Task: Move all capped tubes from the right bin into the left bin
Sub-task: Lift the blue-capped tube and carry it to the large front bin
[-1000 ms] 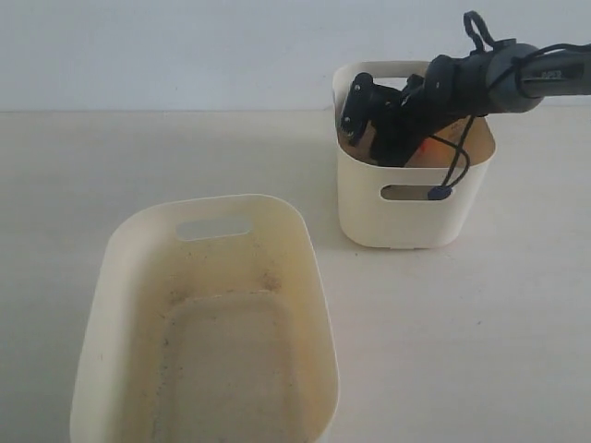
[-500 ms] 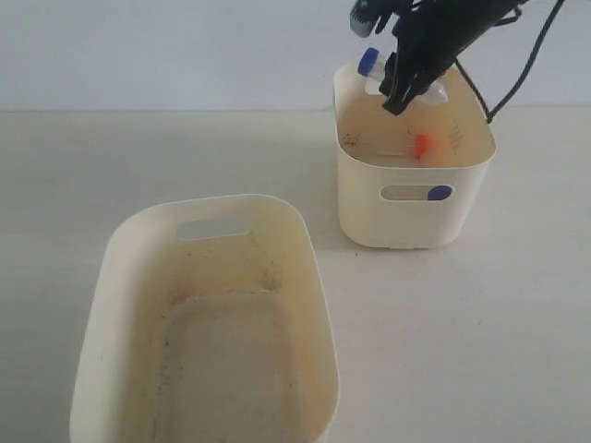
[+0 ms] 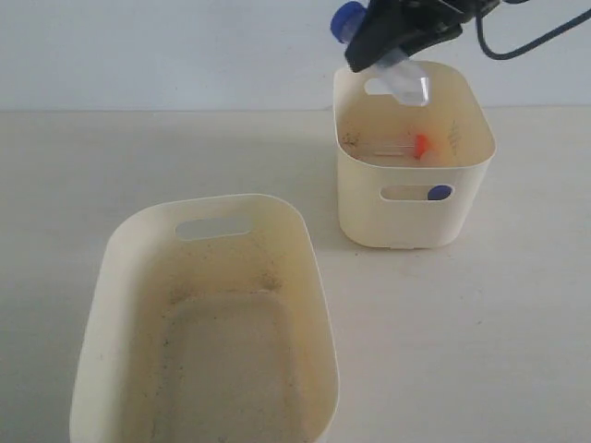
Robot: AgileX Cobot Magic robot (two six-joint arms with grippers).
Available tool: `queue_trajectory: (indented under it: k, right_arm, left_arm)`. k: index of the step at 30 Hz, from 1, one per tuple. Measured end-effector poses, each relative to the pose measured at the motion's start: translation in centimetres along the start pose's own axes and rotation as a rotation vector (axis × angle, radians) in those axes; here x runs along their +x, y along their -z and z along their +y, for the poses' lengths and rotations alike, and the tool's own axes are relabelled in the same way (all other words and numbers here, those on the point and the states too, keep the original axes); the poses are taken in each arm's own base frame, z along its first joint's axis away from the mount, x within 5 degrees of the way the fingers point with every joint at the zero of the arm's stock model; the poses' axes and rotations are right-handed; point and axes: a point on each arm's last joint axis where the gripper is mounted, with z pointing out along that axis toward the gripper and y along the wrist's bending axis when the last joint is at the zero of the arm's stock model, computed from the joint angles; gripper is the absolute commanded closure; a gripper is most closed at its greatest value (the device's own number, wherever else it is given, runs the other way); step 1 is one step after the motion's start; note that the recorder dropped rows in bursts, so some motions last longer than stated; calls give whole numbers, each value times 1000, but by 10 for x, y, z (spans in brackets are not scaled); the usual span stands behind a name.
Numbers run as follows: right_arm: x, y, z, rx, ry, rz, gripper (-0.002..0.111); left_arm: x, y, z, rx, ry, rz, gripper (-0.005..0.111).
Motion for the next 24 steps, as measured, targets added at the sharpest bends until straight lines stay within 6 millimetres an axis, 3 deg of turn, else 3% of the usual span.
queue_trajectory:
  k: [5, 10, 13, 17, 18, 21, 24]
  right_arm:
    - [19, -28, 42, -147, -28, 84, 108]
    - [62, -75, 83, -222, -14, 261, 104]
    - [79, -97, 101, -219, -24, 292, 81]
    - [88, -110, 123, -224, 8, 287, 28]
    - [88, -112, 127, -222, 18, 271, 23]
    - [85, -115, 133, -206, 39, 220, 34]
    - [81, -116, 129, -158, 74, 181, 57]
  left_arm:
    - [0, 0, 0, 0, 0, 0, 102]
    - [0, 0, 0, 0, 0, 0, 102]
    - [0, 0, 0, 0, 0, 0, 102]
    - [0, 0, 0, 0, 0, 0, 102]
    - [0, 0, 0, 0, 0, 0, 102]
    - [0, 0, 0, 0, 0, 0, 102]
    - [0, 0, 0, 0, 0, 0, 102]
